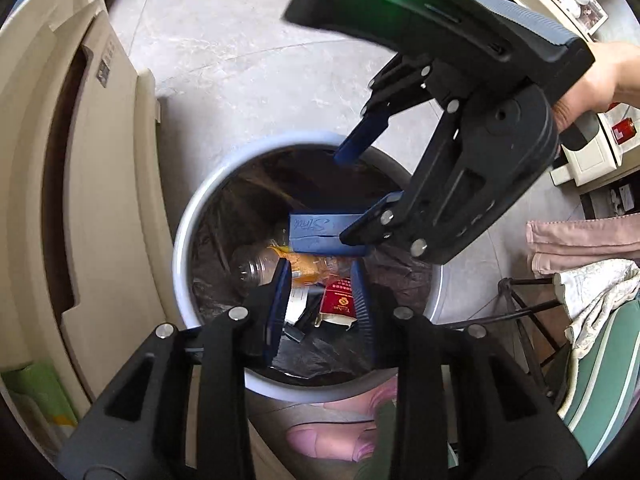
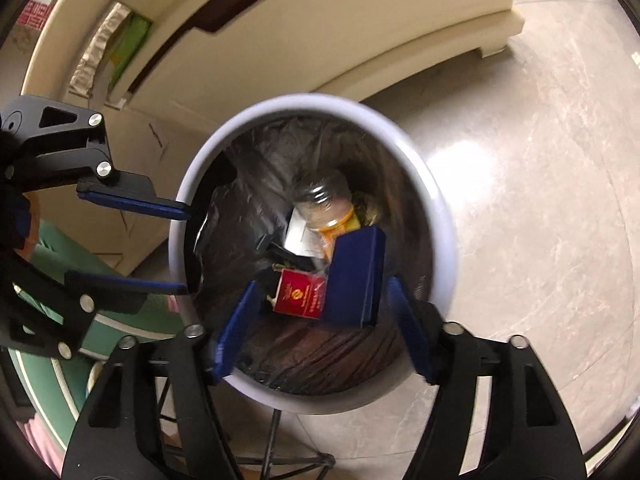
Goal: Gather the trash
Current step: 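Carry the blue box and grey pen over the bin and open both tools, then return both tools to the table toward the gold wrapper and highlighter, then grasp the gold snack wrapper with the right tool while the left tool grasps the yellow highlighter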
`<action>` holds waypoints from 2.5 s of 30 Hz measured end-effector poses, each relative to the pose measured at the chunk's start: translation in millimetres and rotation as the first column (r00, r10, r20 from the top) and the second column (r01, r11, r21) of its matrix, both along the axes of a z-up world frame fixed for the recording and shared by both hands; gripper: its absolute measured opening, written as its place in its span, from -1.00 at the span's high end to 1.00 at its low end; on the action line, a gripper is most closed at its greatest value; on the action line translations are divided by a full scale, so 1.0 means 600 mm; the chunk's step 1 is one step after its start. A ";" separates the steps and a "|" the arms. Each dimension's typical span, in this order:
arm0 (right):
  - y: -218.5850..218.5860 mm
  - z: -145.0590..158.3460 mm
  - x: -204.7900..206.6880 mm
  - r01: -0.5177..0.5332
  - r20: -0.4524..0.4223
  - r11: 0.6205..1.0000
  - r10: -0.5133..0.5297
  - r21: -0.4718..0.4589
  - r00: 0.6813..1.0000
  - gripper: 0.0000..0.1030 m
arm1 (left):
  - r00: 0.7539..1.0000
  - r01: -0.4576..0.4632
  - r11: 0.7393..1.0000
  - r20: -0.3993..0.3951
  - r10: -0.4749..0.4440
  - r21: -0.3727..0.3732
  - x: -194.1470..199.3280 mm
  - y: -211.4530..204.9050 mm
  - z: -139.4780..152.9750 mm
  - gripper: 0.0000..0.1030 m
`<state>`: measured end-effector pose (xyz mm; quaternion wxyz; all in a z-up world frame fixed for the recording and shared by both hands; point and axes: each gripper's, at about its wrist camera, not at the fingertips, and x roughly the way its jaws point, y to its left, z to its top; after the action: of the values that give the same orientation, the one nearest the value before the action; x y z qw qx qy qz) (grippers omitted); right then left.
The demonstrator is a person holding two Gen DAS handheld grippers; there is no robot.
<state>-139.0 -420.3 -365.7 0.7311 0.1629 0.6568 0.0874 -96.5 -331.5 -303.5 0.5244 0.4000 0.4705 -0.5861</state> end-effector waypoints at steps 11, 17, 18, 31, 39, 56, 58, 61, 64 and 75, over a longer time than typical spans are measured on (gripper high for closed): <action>-0.029 0.086 -0.017 -0.033 0.079 0.999 0.031 0.027 0.996 -0.37 | 0.999 -0.031 0.997 0.024 0.033 -0.077 0.009 0.019 0.082 0.40; -0.021 0.200 0.002 -0.089 0.222 0.996 0.084 0.012 0.971 -0.48 | 0.994 -0.089 0.975 0.045 0.101 -0.203 0.037 0.074 0.196 0.15; -0.022 0.220 0.007 -0.096 0.250 0.995 0.092 0.003 0.964 -0.51 | 0.991 -0.103 0.970 0.057 0.118 -0.220 0.045 0.086 0.218 0.13; 0.094 0.462 0.241 -0.205 0.537 0.965 0.263 -0.167 0.802 -0.72 | 0.833 -0.402 0.864 0.271 0.482 -0.301 0.274 0.306 0.354 -0.64; 0.193 0.464 0.442 -0.263 0.529 0.912 0.399 -0.315 0.749 -0.69 | 0.766 -0.517 0.823 0.302 0.568 -0.238 0.412 0.393 0.301 -0.64; 0.210 0.347 0.668 -0.163 0.461 0.900 0.355 -0.404 0.813 0.35 | 0.791 -0.494 0.837 0.278 0.545 -0.235 0.478 0.411 0.253 -0.01; 0.215 0.347 0.675 -0.153 0.465 0.900 0.348 -0.407 0.814 0.61 | 0.806 -0.478 0.845 0.262 0.530 -0.238 0.473 0.409 0.253 0.21; 0.216 0.351 0.676 -0.144 0.473 0.917 0.321 -0.372 0.820 0.84 | 0.827 -0.475 0.849 0.212 0.520 -0.231 0.470 0.406 0.252 0.63; 0.225 0.361 0.656 -0.180 0.469 0.922 0.334 -0.343 0.818 0.91 | 0.827 -0.467 0.854 0.228 0.514 -0.228 0.459 0.400 0.251 0.87; 0.233 0.448 0.513 -0.297 0.501 0.919 0.390 -0.259 0.773 0.93 | 0.826 -0.473 0.843 0.205 0.525 -0.256 0.400 0.405 0.292 0.87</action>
<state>169.1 -280.6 -97.2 0.8690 -0.0528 0.4460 0.2076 143.7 -88.6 -128.5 0.7547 0.2845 0.4245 -0.4115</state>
